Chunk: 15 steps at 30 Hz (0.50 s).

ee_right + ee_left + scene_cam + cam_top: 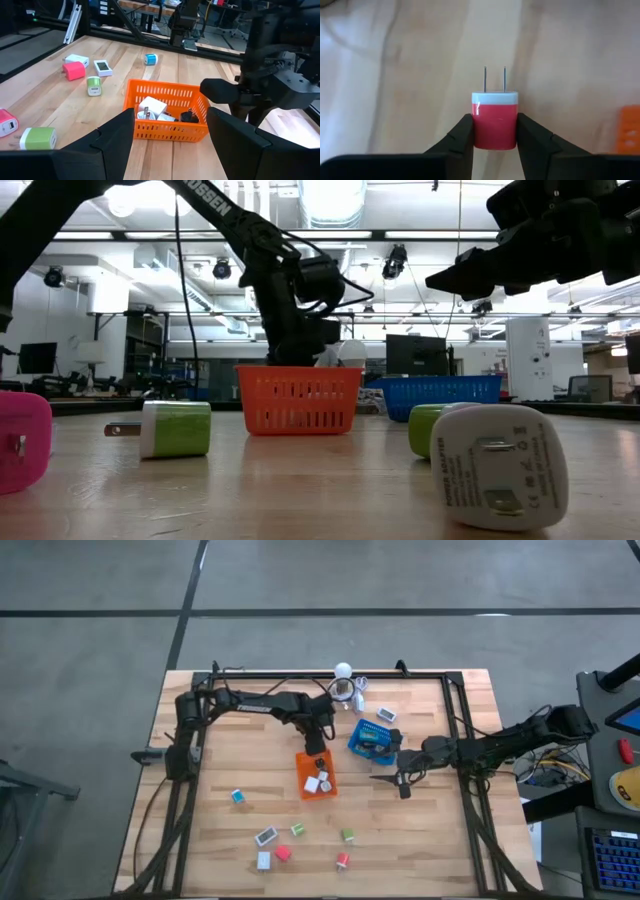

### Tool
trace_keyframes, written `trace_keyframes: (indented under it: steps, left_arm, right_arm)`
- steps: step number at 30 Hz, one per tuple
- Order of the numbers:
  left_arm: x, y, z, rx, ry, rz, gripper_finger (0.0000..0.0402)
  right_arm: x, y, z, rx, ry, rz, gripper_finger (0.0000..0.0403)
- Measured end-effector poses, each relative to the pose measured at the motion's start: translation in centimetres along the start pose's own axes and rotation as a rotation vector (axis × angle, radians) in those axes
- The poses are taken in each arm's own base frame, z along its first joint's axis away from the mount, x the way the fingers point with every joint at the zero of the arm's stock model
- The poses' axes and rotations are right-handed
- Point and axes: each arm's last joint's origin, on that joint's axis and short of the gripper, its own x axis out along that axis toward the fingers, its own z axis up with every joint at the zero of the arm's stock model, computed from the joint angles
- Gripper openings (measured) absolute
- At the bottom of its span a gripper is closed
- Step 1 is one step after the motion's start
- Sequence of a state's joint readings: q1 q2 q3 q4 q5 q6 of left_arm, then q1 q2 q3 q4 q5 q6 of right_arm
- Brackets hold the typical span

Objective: Pick & Place Office items
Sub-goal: Put the top pink white charger adapter into the orange bin

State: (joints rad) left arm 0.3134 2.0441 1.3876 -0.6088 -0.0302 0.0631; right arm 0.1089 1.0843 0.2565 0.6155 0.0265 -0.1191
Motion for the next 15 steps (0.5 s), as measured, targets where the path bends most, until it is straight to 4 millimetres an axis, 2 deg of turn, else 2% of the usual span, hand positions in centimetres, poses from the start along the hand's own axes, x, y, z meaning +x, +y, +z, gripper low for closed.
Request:
trace_keyframes:
  steps: [15]
  left_arm:
    - [-0.1,2.1,-0.6,-0.037,0.05,0.058,0.0109]
  right_arm:
    - [0.0,0.0,0.0,0.004,0.0,0.002,0.0242]
